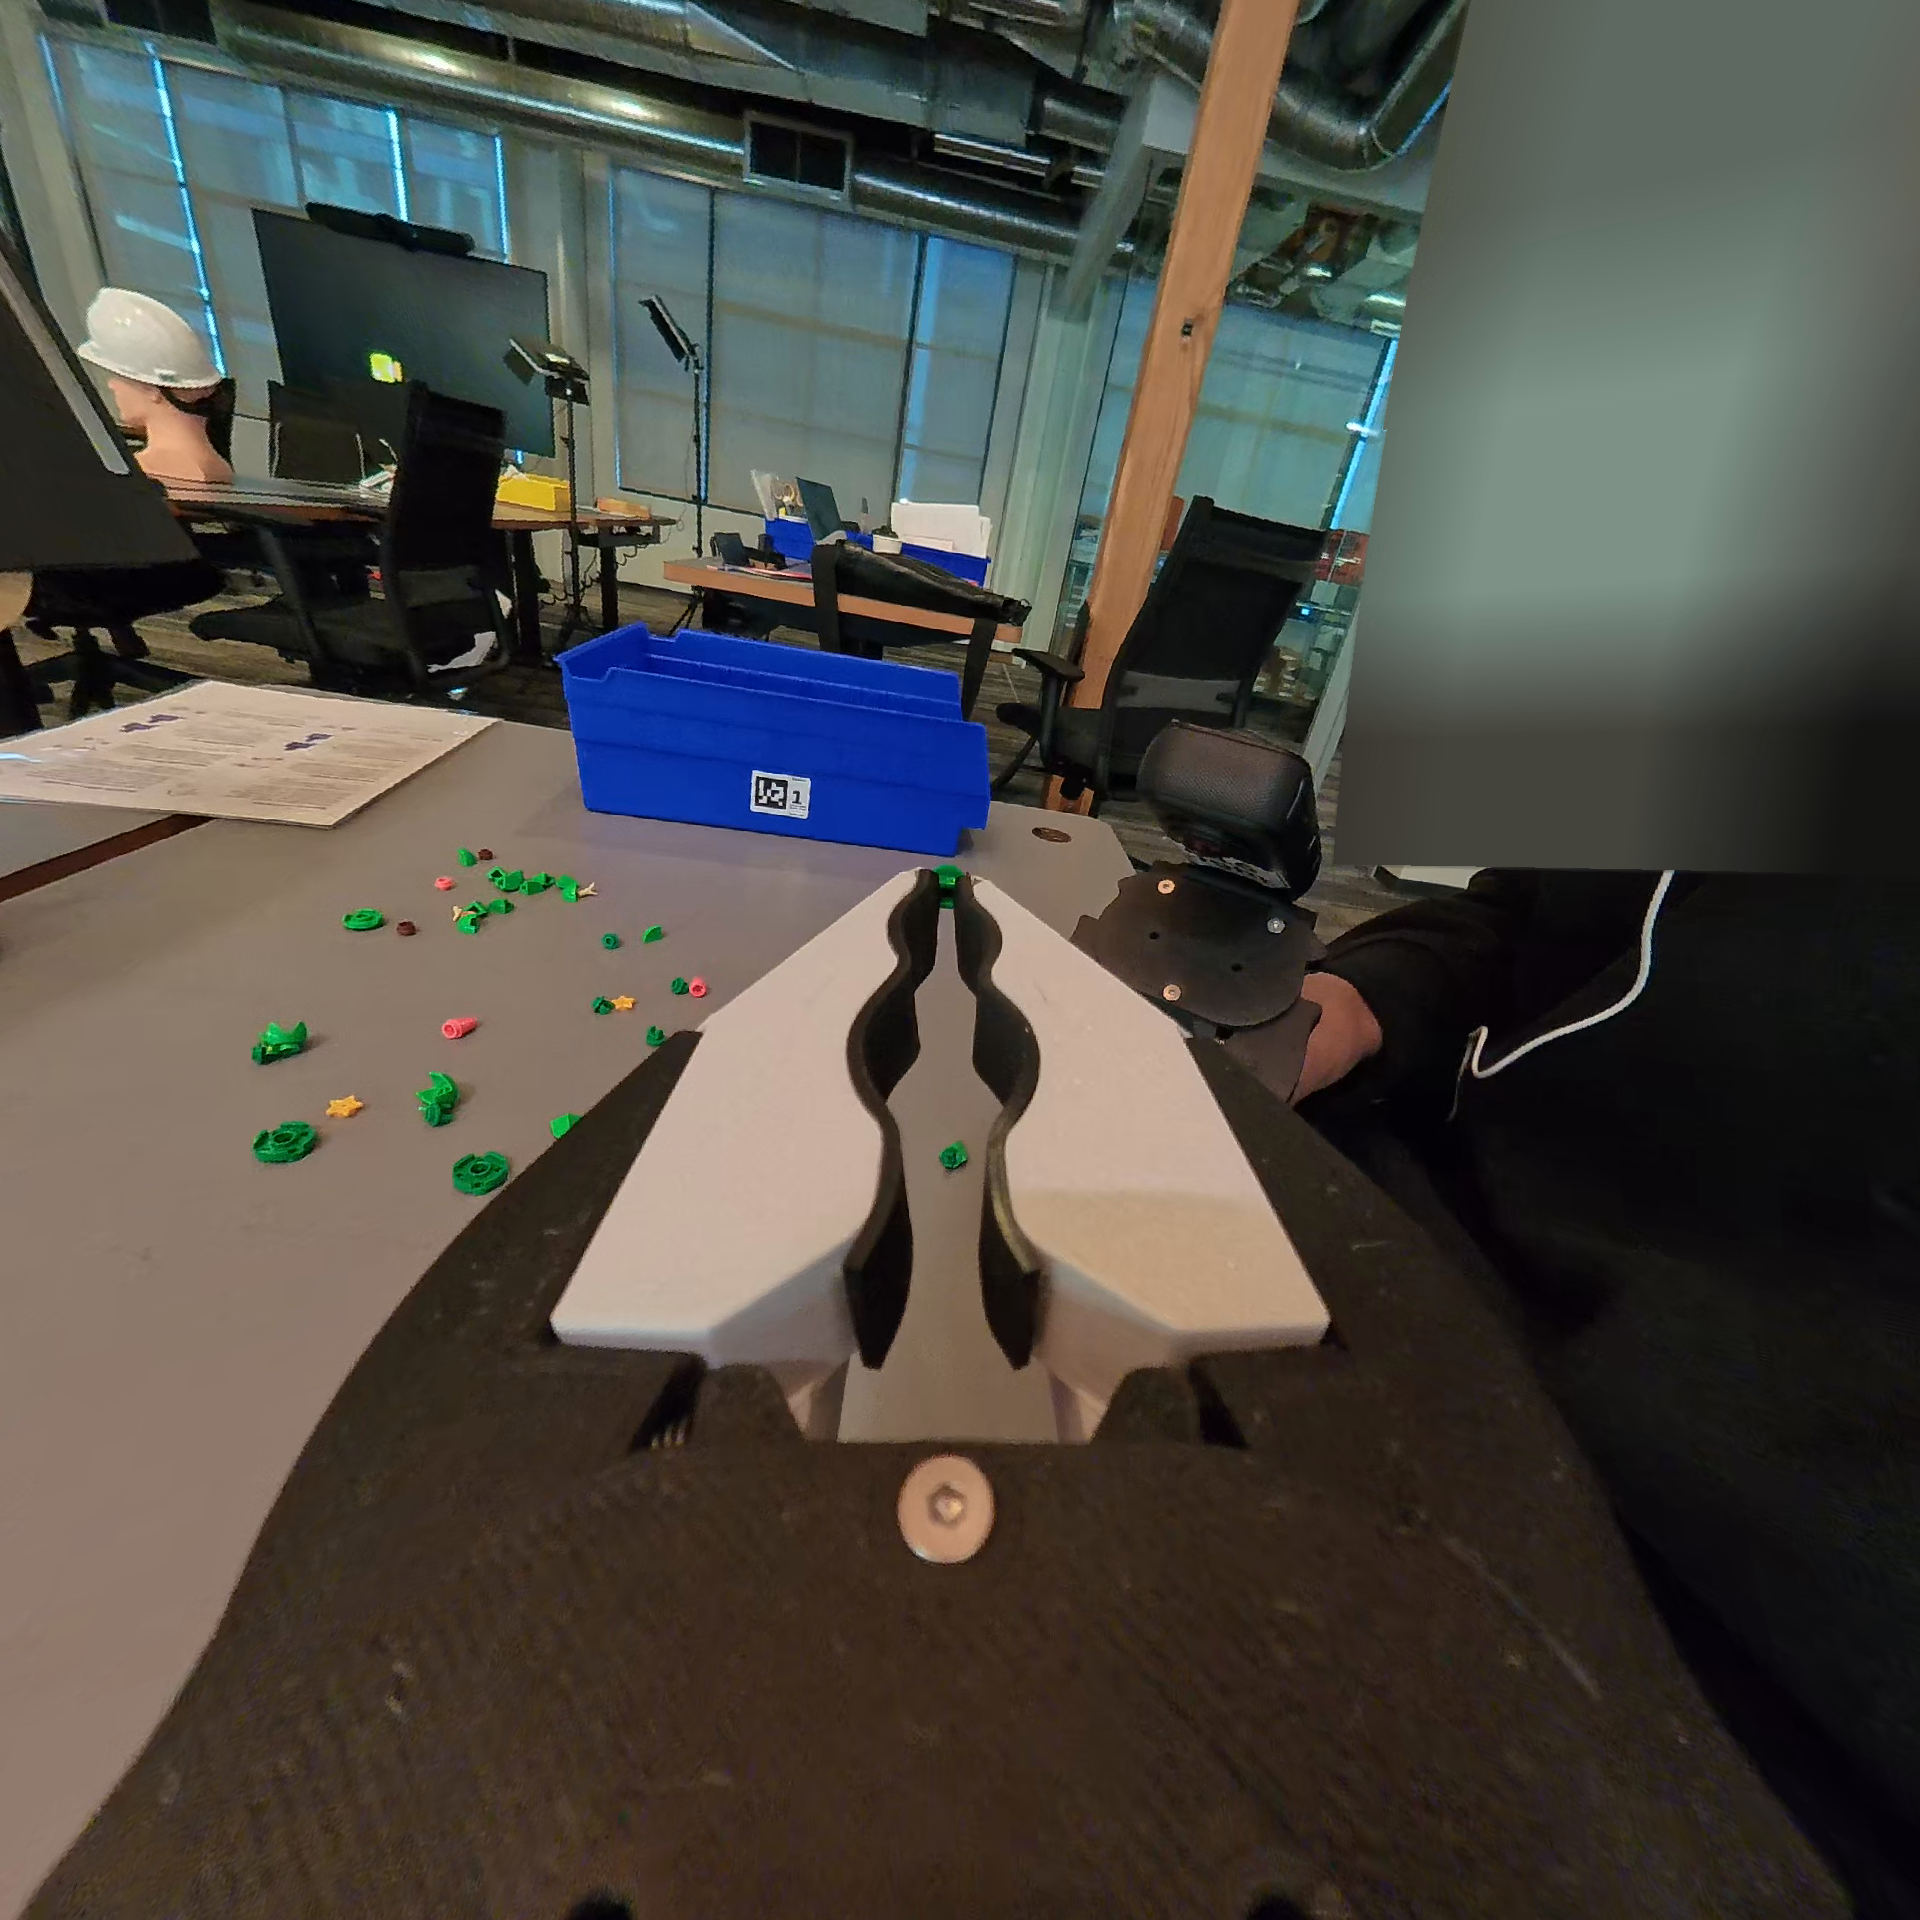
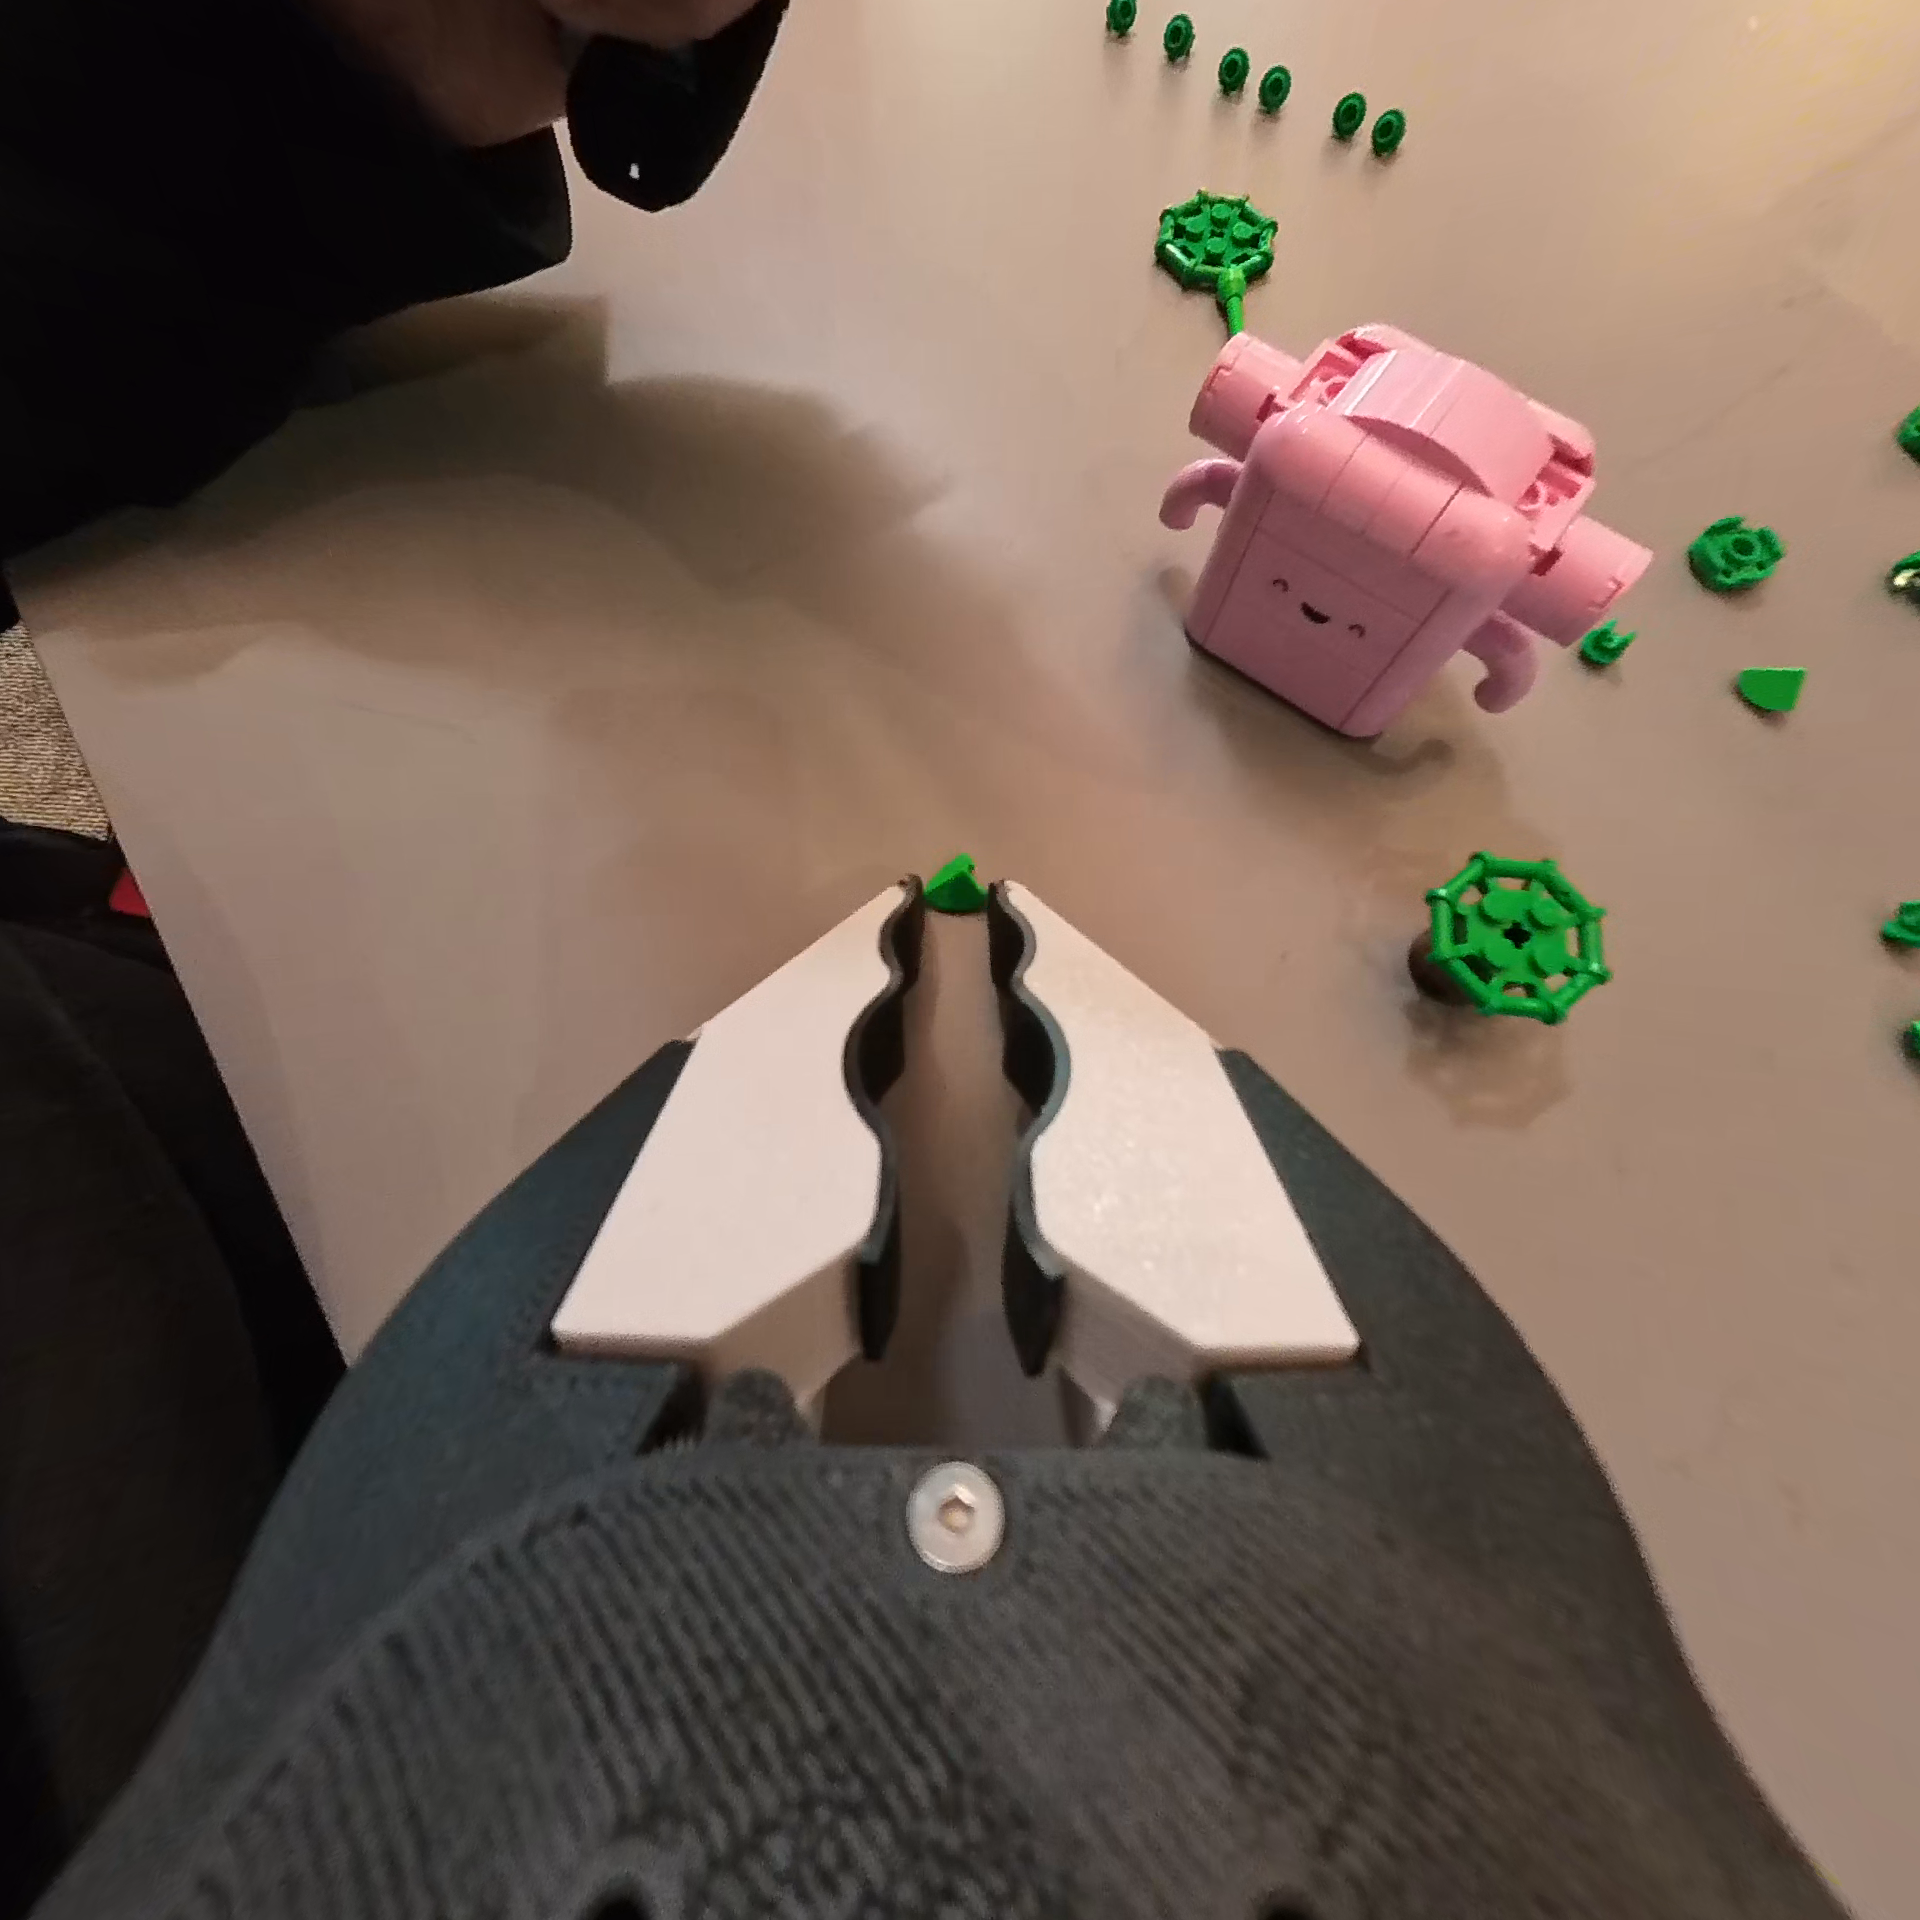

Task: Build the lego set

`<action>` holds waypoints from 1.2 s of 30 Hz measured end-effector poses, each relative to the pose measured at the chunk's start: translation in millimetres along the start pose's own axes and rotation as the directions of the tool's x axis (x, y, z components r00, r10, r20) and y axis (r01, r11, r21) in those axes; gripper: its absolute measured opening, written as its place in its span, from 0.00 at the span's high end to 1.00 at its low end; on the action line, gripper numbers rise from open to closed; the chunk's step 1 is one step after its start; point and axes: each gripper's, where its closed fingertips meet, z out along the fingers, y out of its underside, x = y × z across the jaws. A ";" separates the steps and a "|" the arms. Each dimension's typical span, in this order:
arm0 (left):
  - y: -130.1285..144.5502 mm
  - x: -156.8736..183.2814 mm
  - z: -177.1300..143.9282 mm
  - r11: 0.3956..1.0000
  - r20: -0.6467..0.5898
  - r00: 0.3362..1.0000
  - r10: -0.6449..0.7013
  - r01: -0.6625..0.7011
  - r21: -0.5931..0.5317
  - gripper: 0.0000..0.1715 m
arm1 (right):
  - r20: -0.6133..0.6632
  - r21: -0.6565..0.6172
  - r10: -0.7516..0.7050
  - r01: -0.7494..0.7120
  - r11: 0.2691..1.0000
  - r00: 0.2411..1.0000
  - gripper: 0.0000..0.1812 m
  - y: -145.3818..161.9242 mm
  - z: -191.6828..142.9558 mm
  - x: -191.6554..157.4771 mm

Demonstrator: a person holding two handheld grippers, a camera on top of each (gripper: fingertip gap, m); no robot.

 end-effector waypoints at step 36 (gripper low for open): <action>-0.2 -0.2 -0.2 1.000 0.001 1.000 0.000 0.000 0.001 1.00 | 0.018 -0.005 -0.019 0.019 1.000 1.000 0.92 -0.9 0.5 2.3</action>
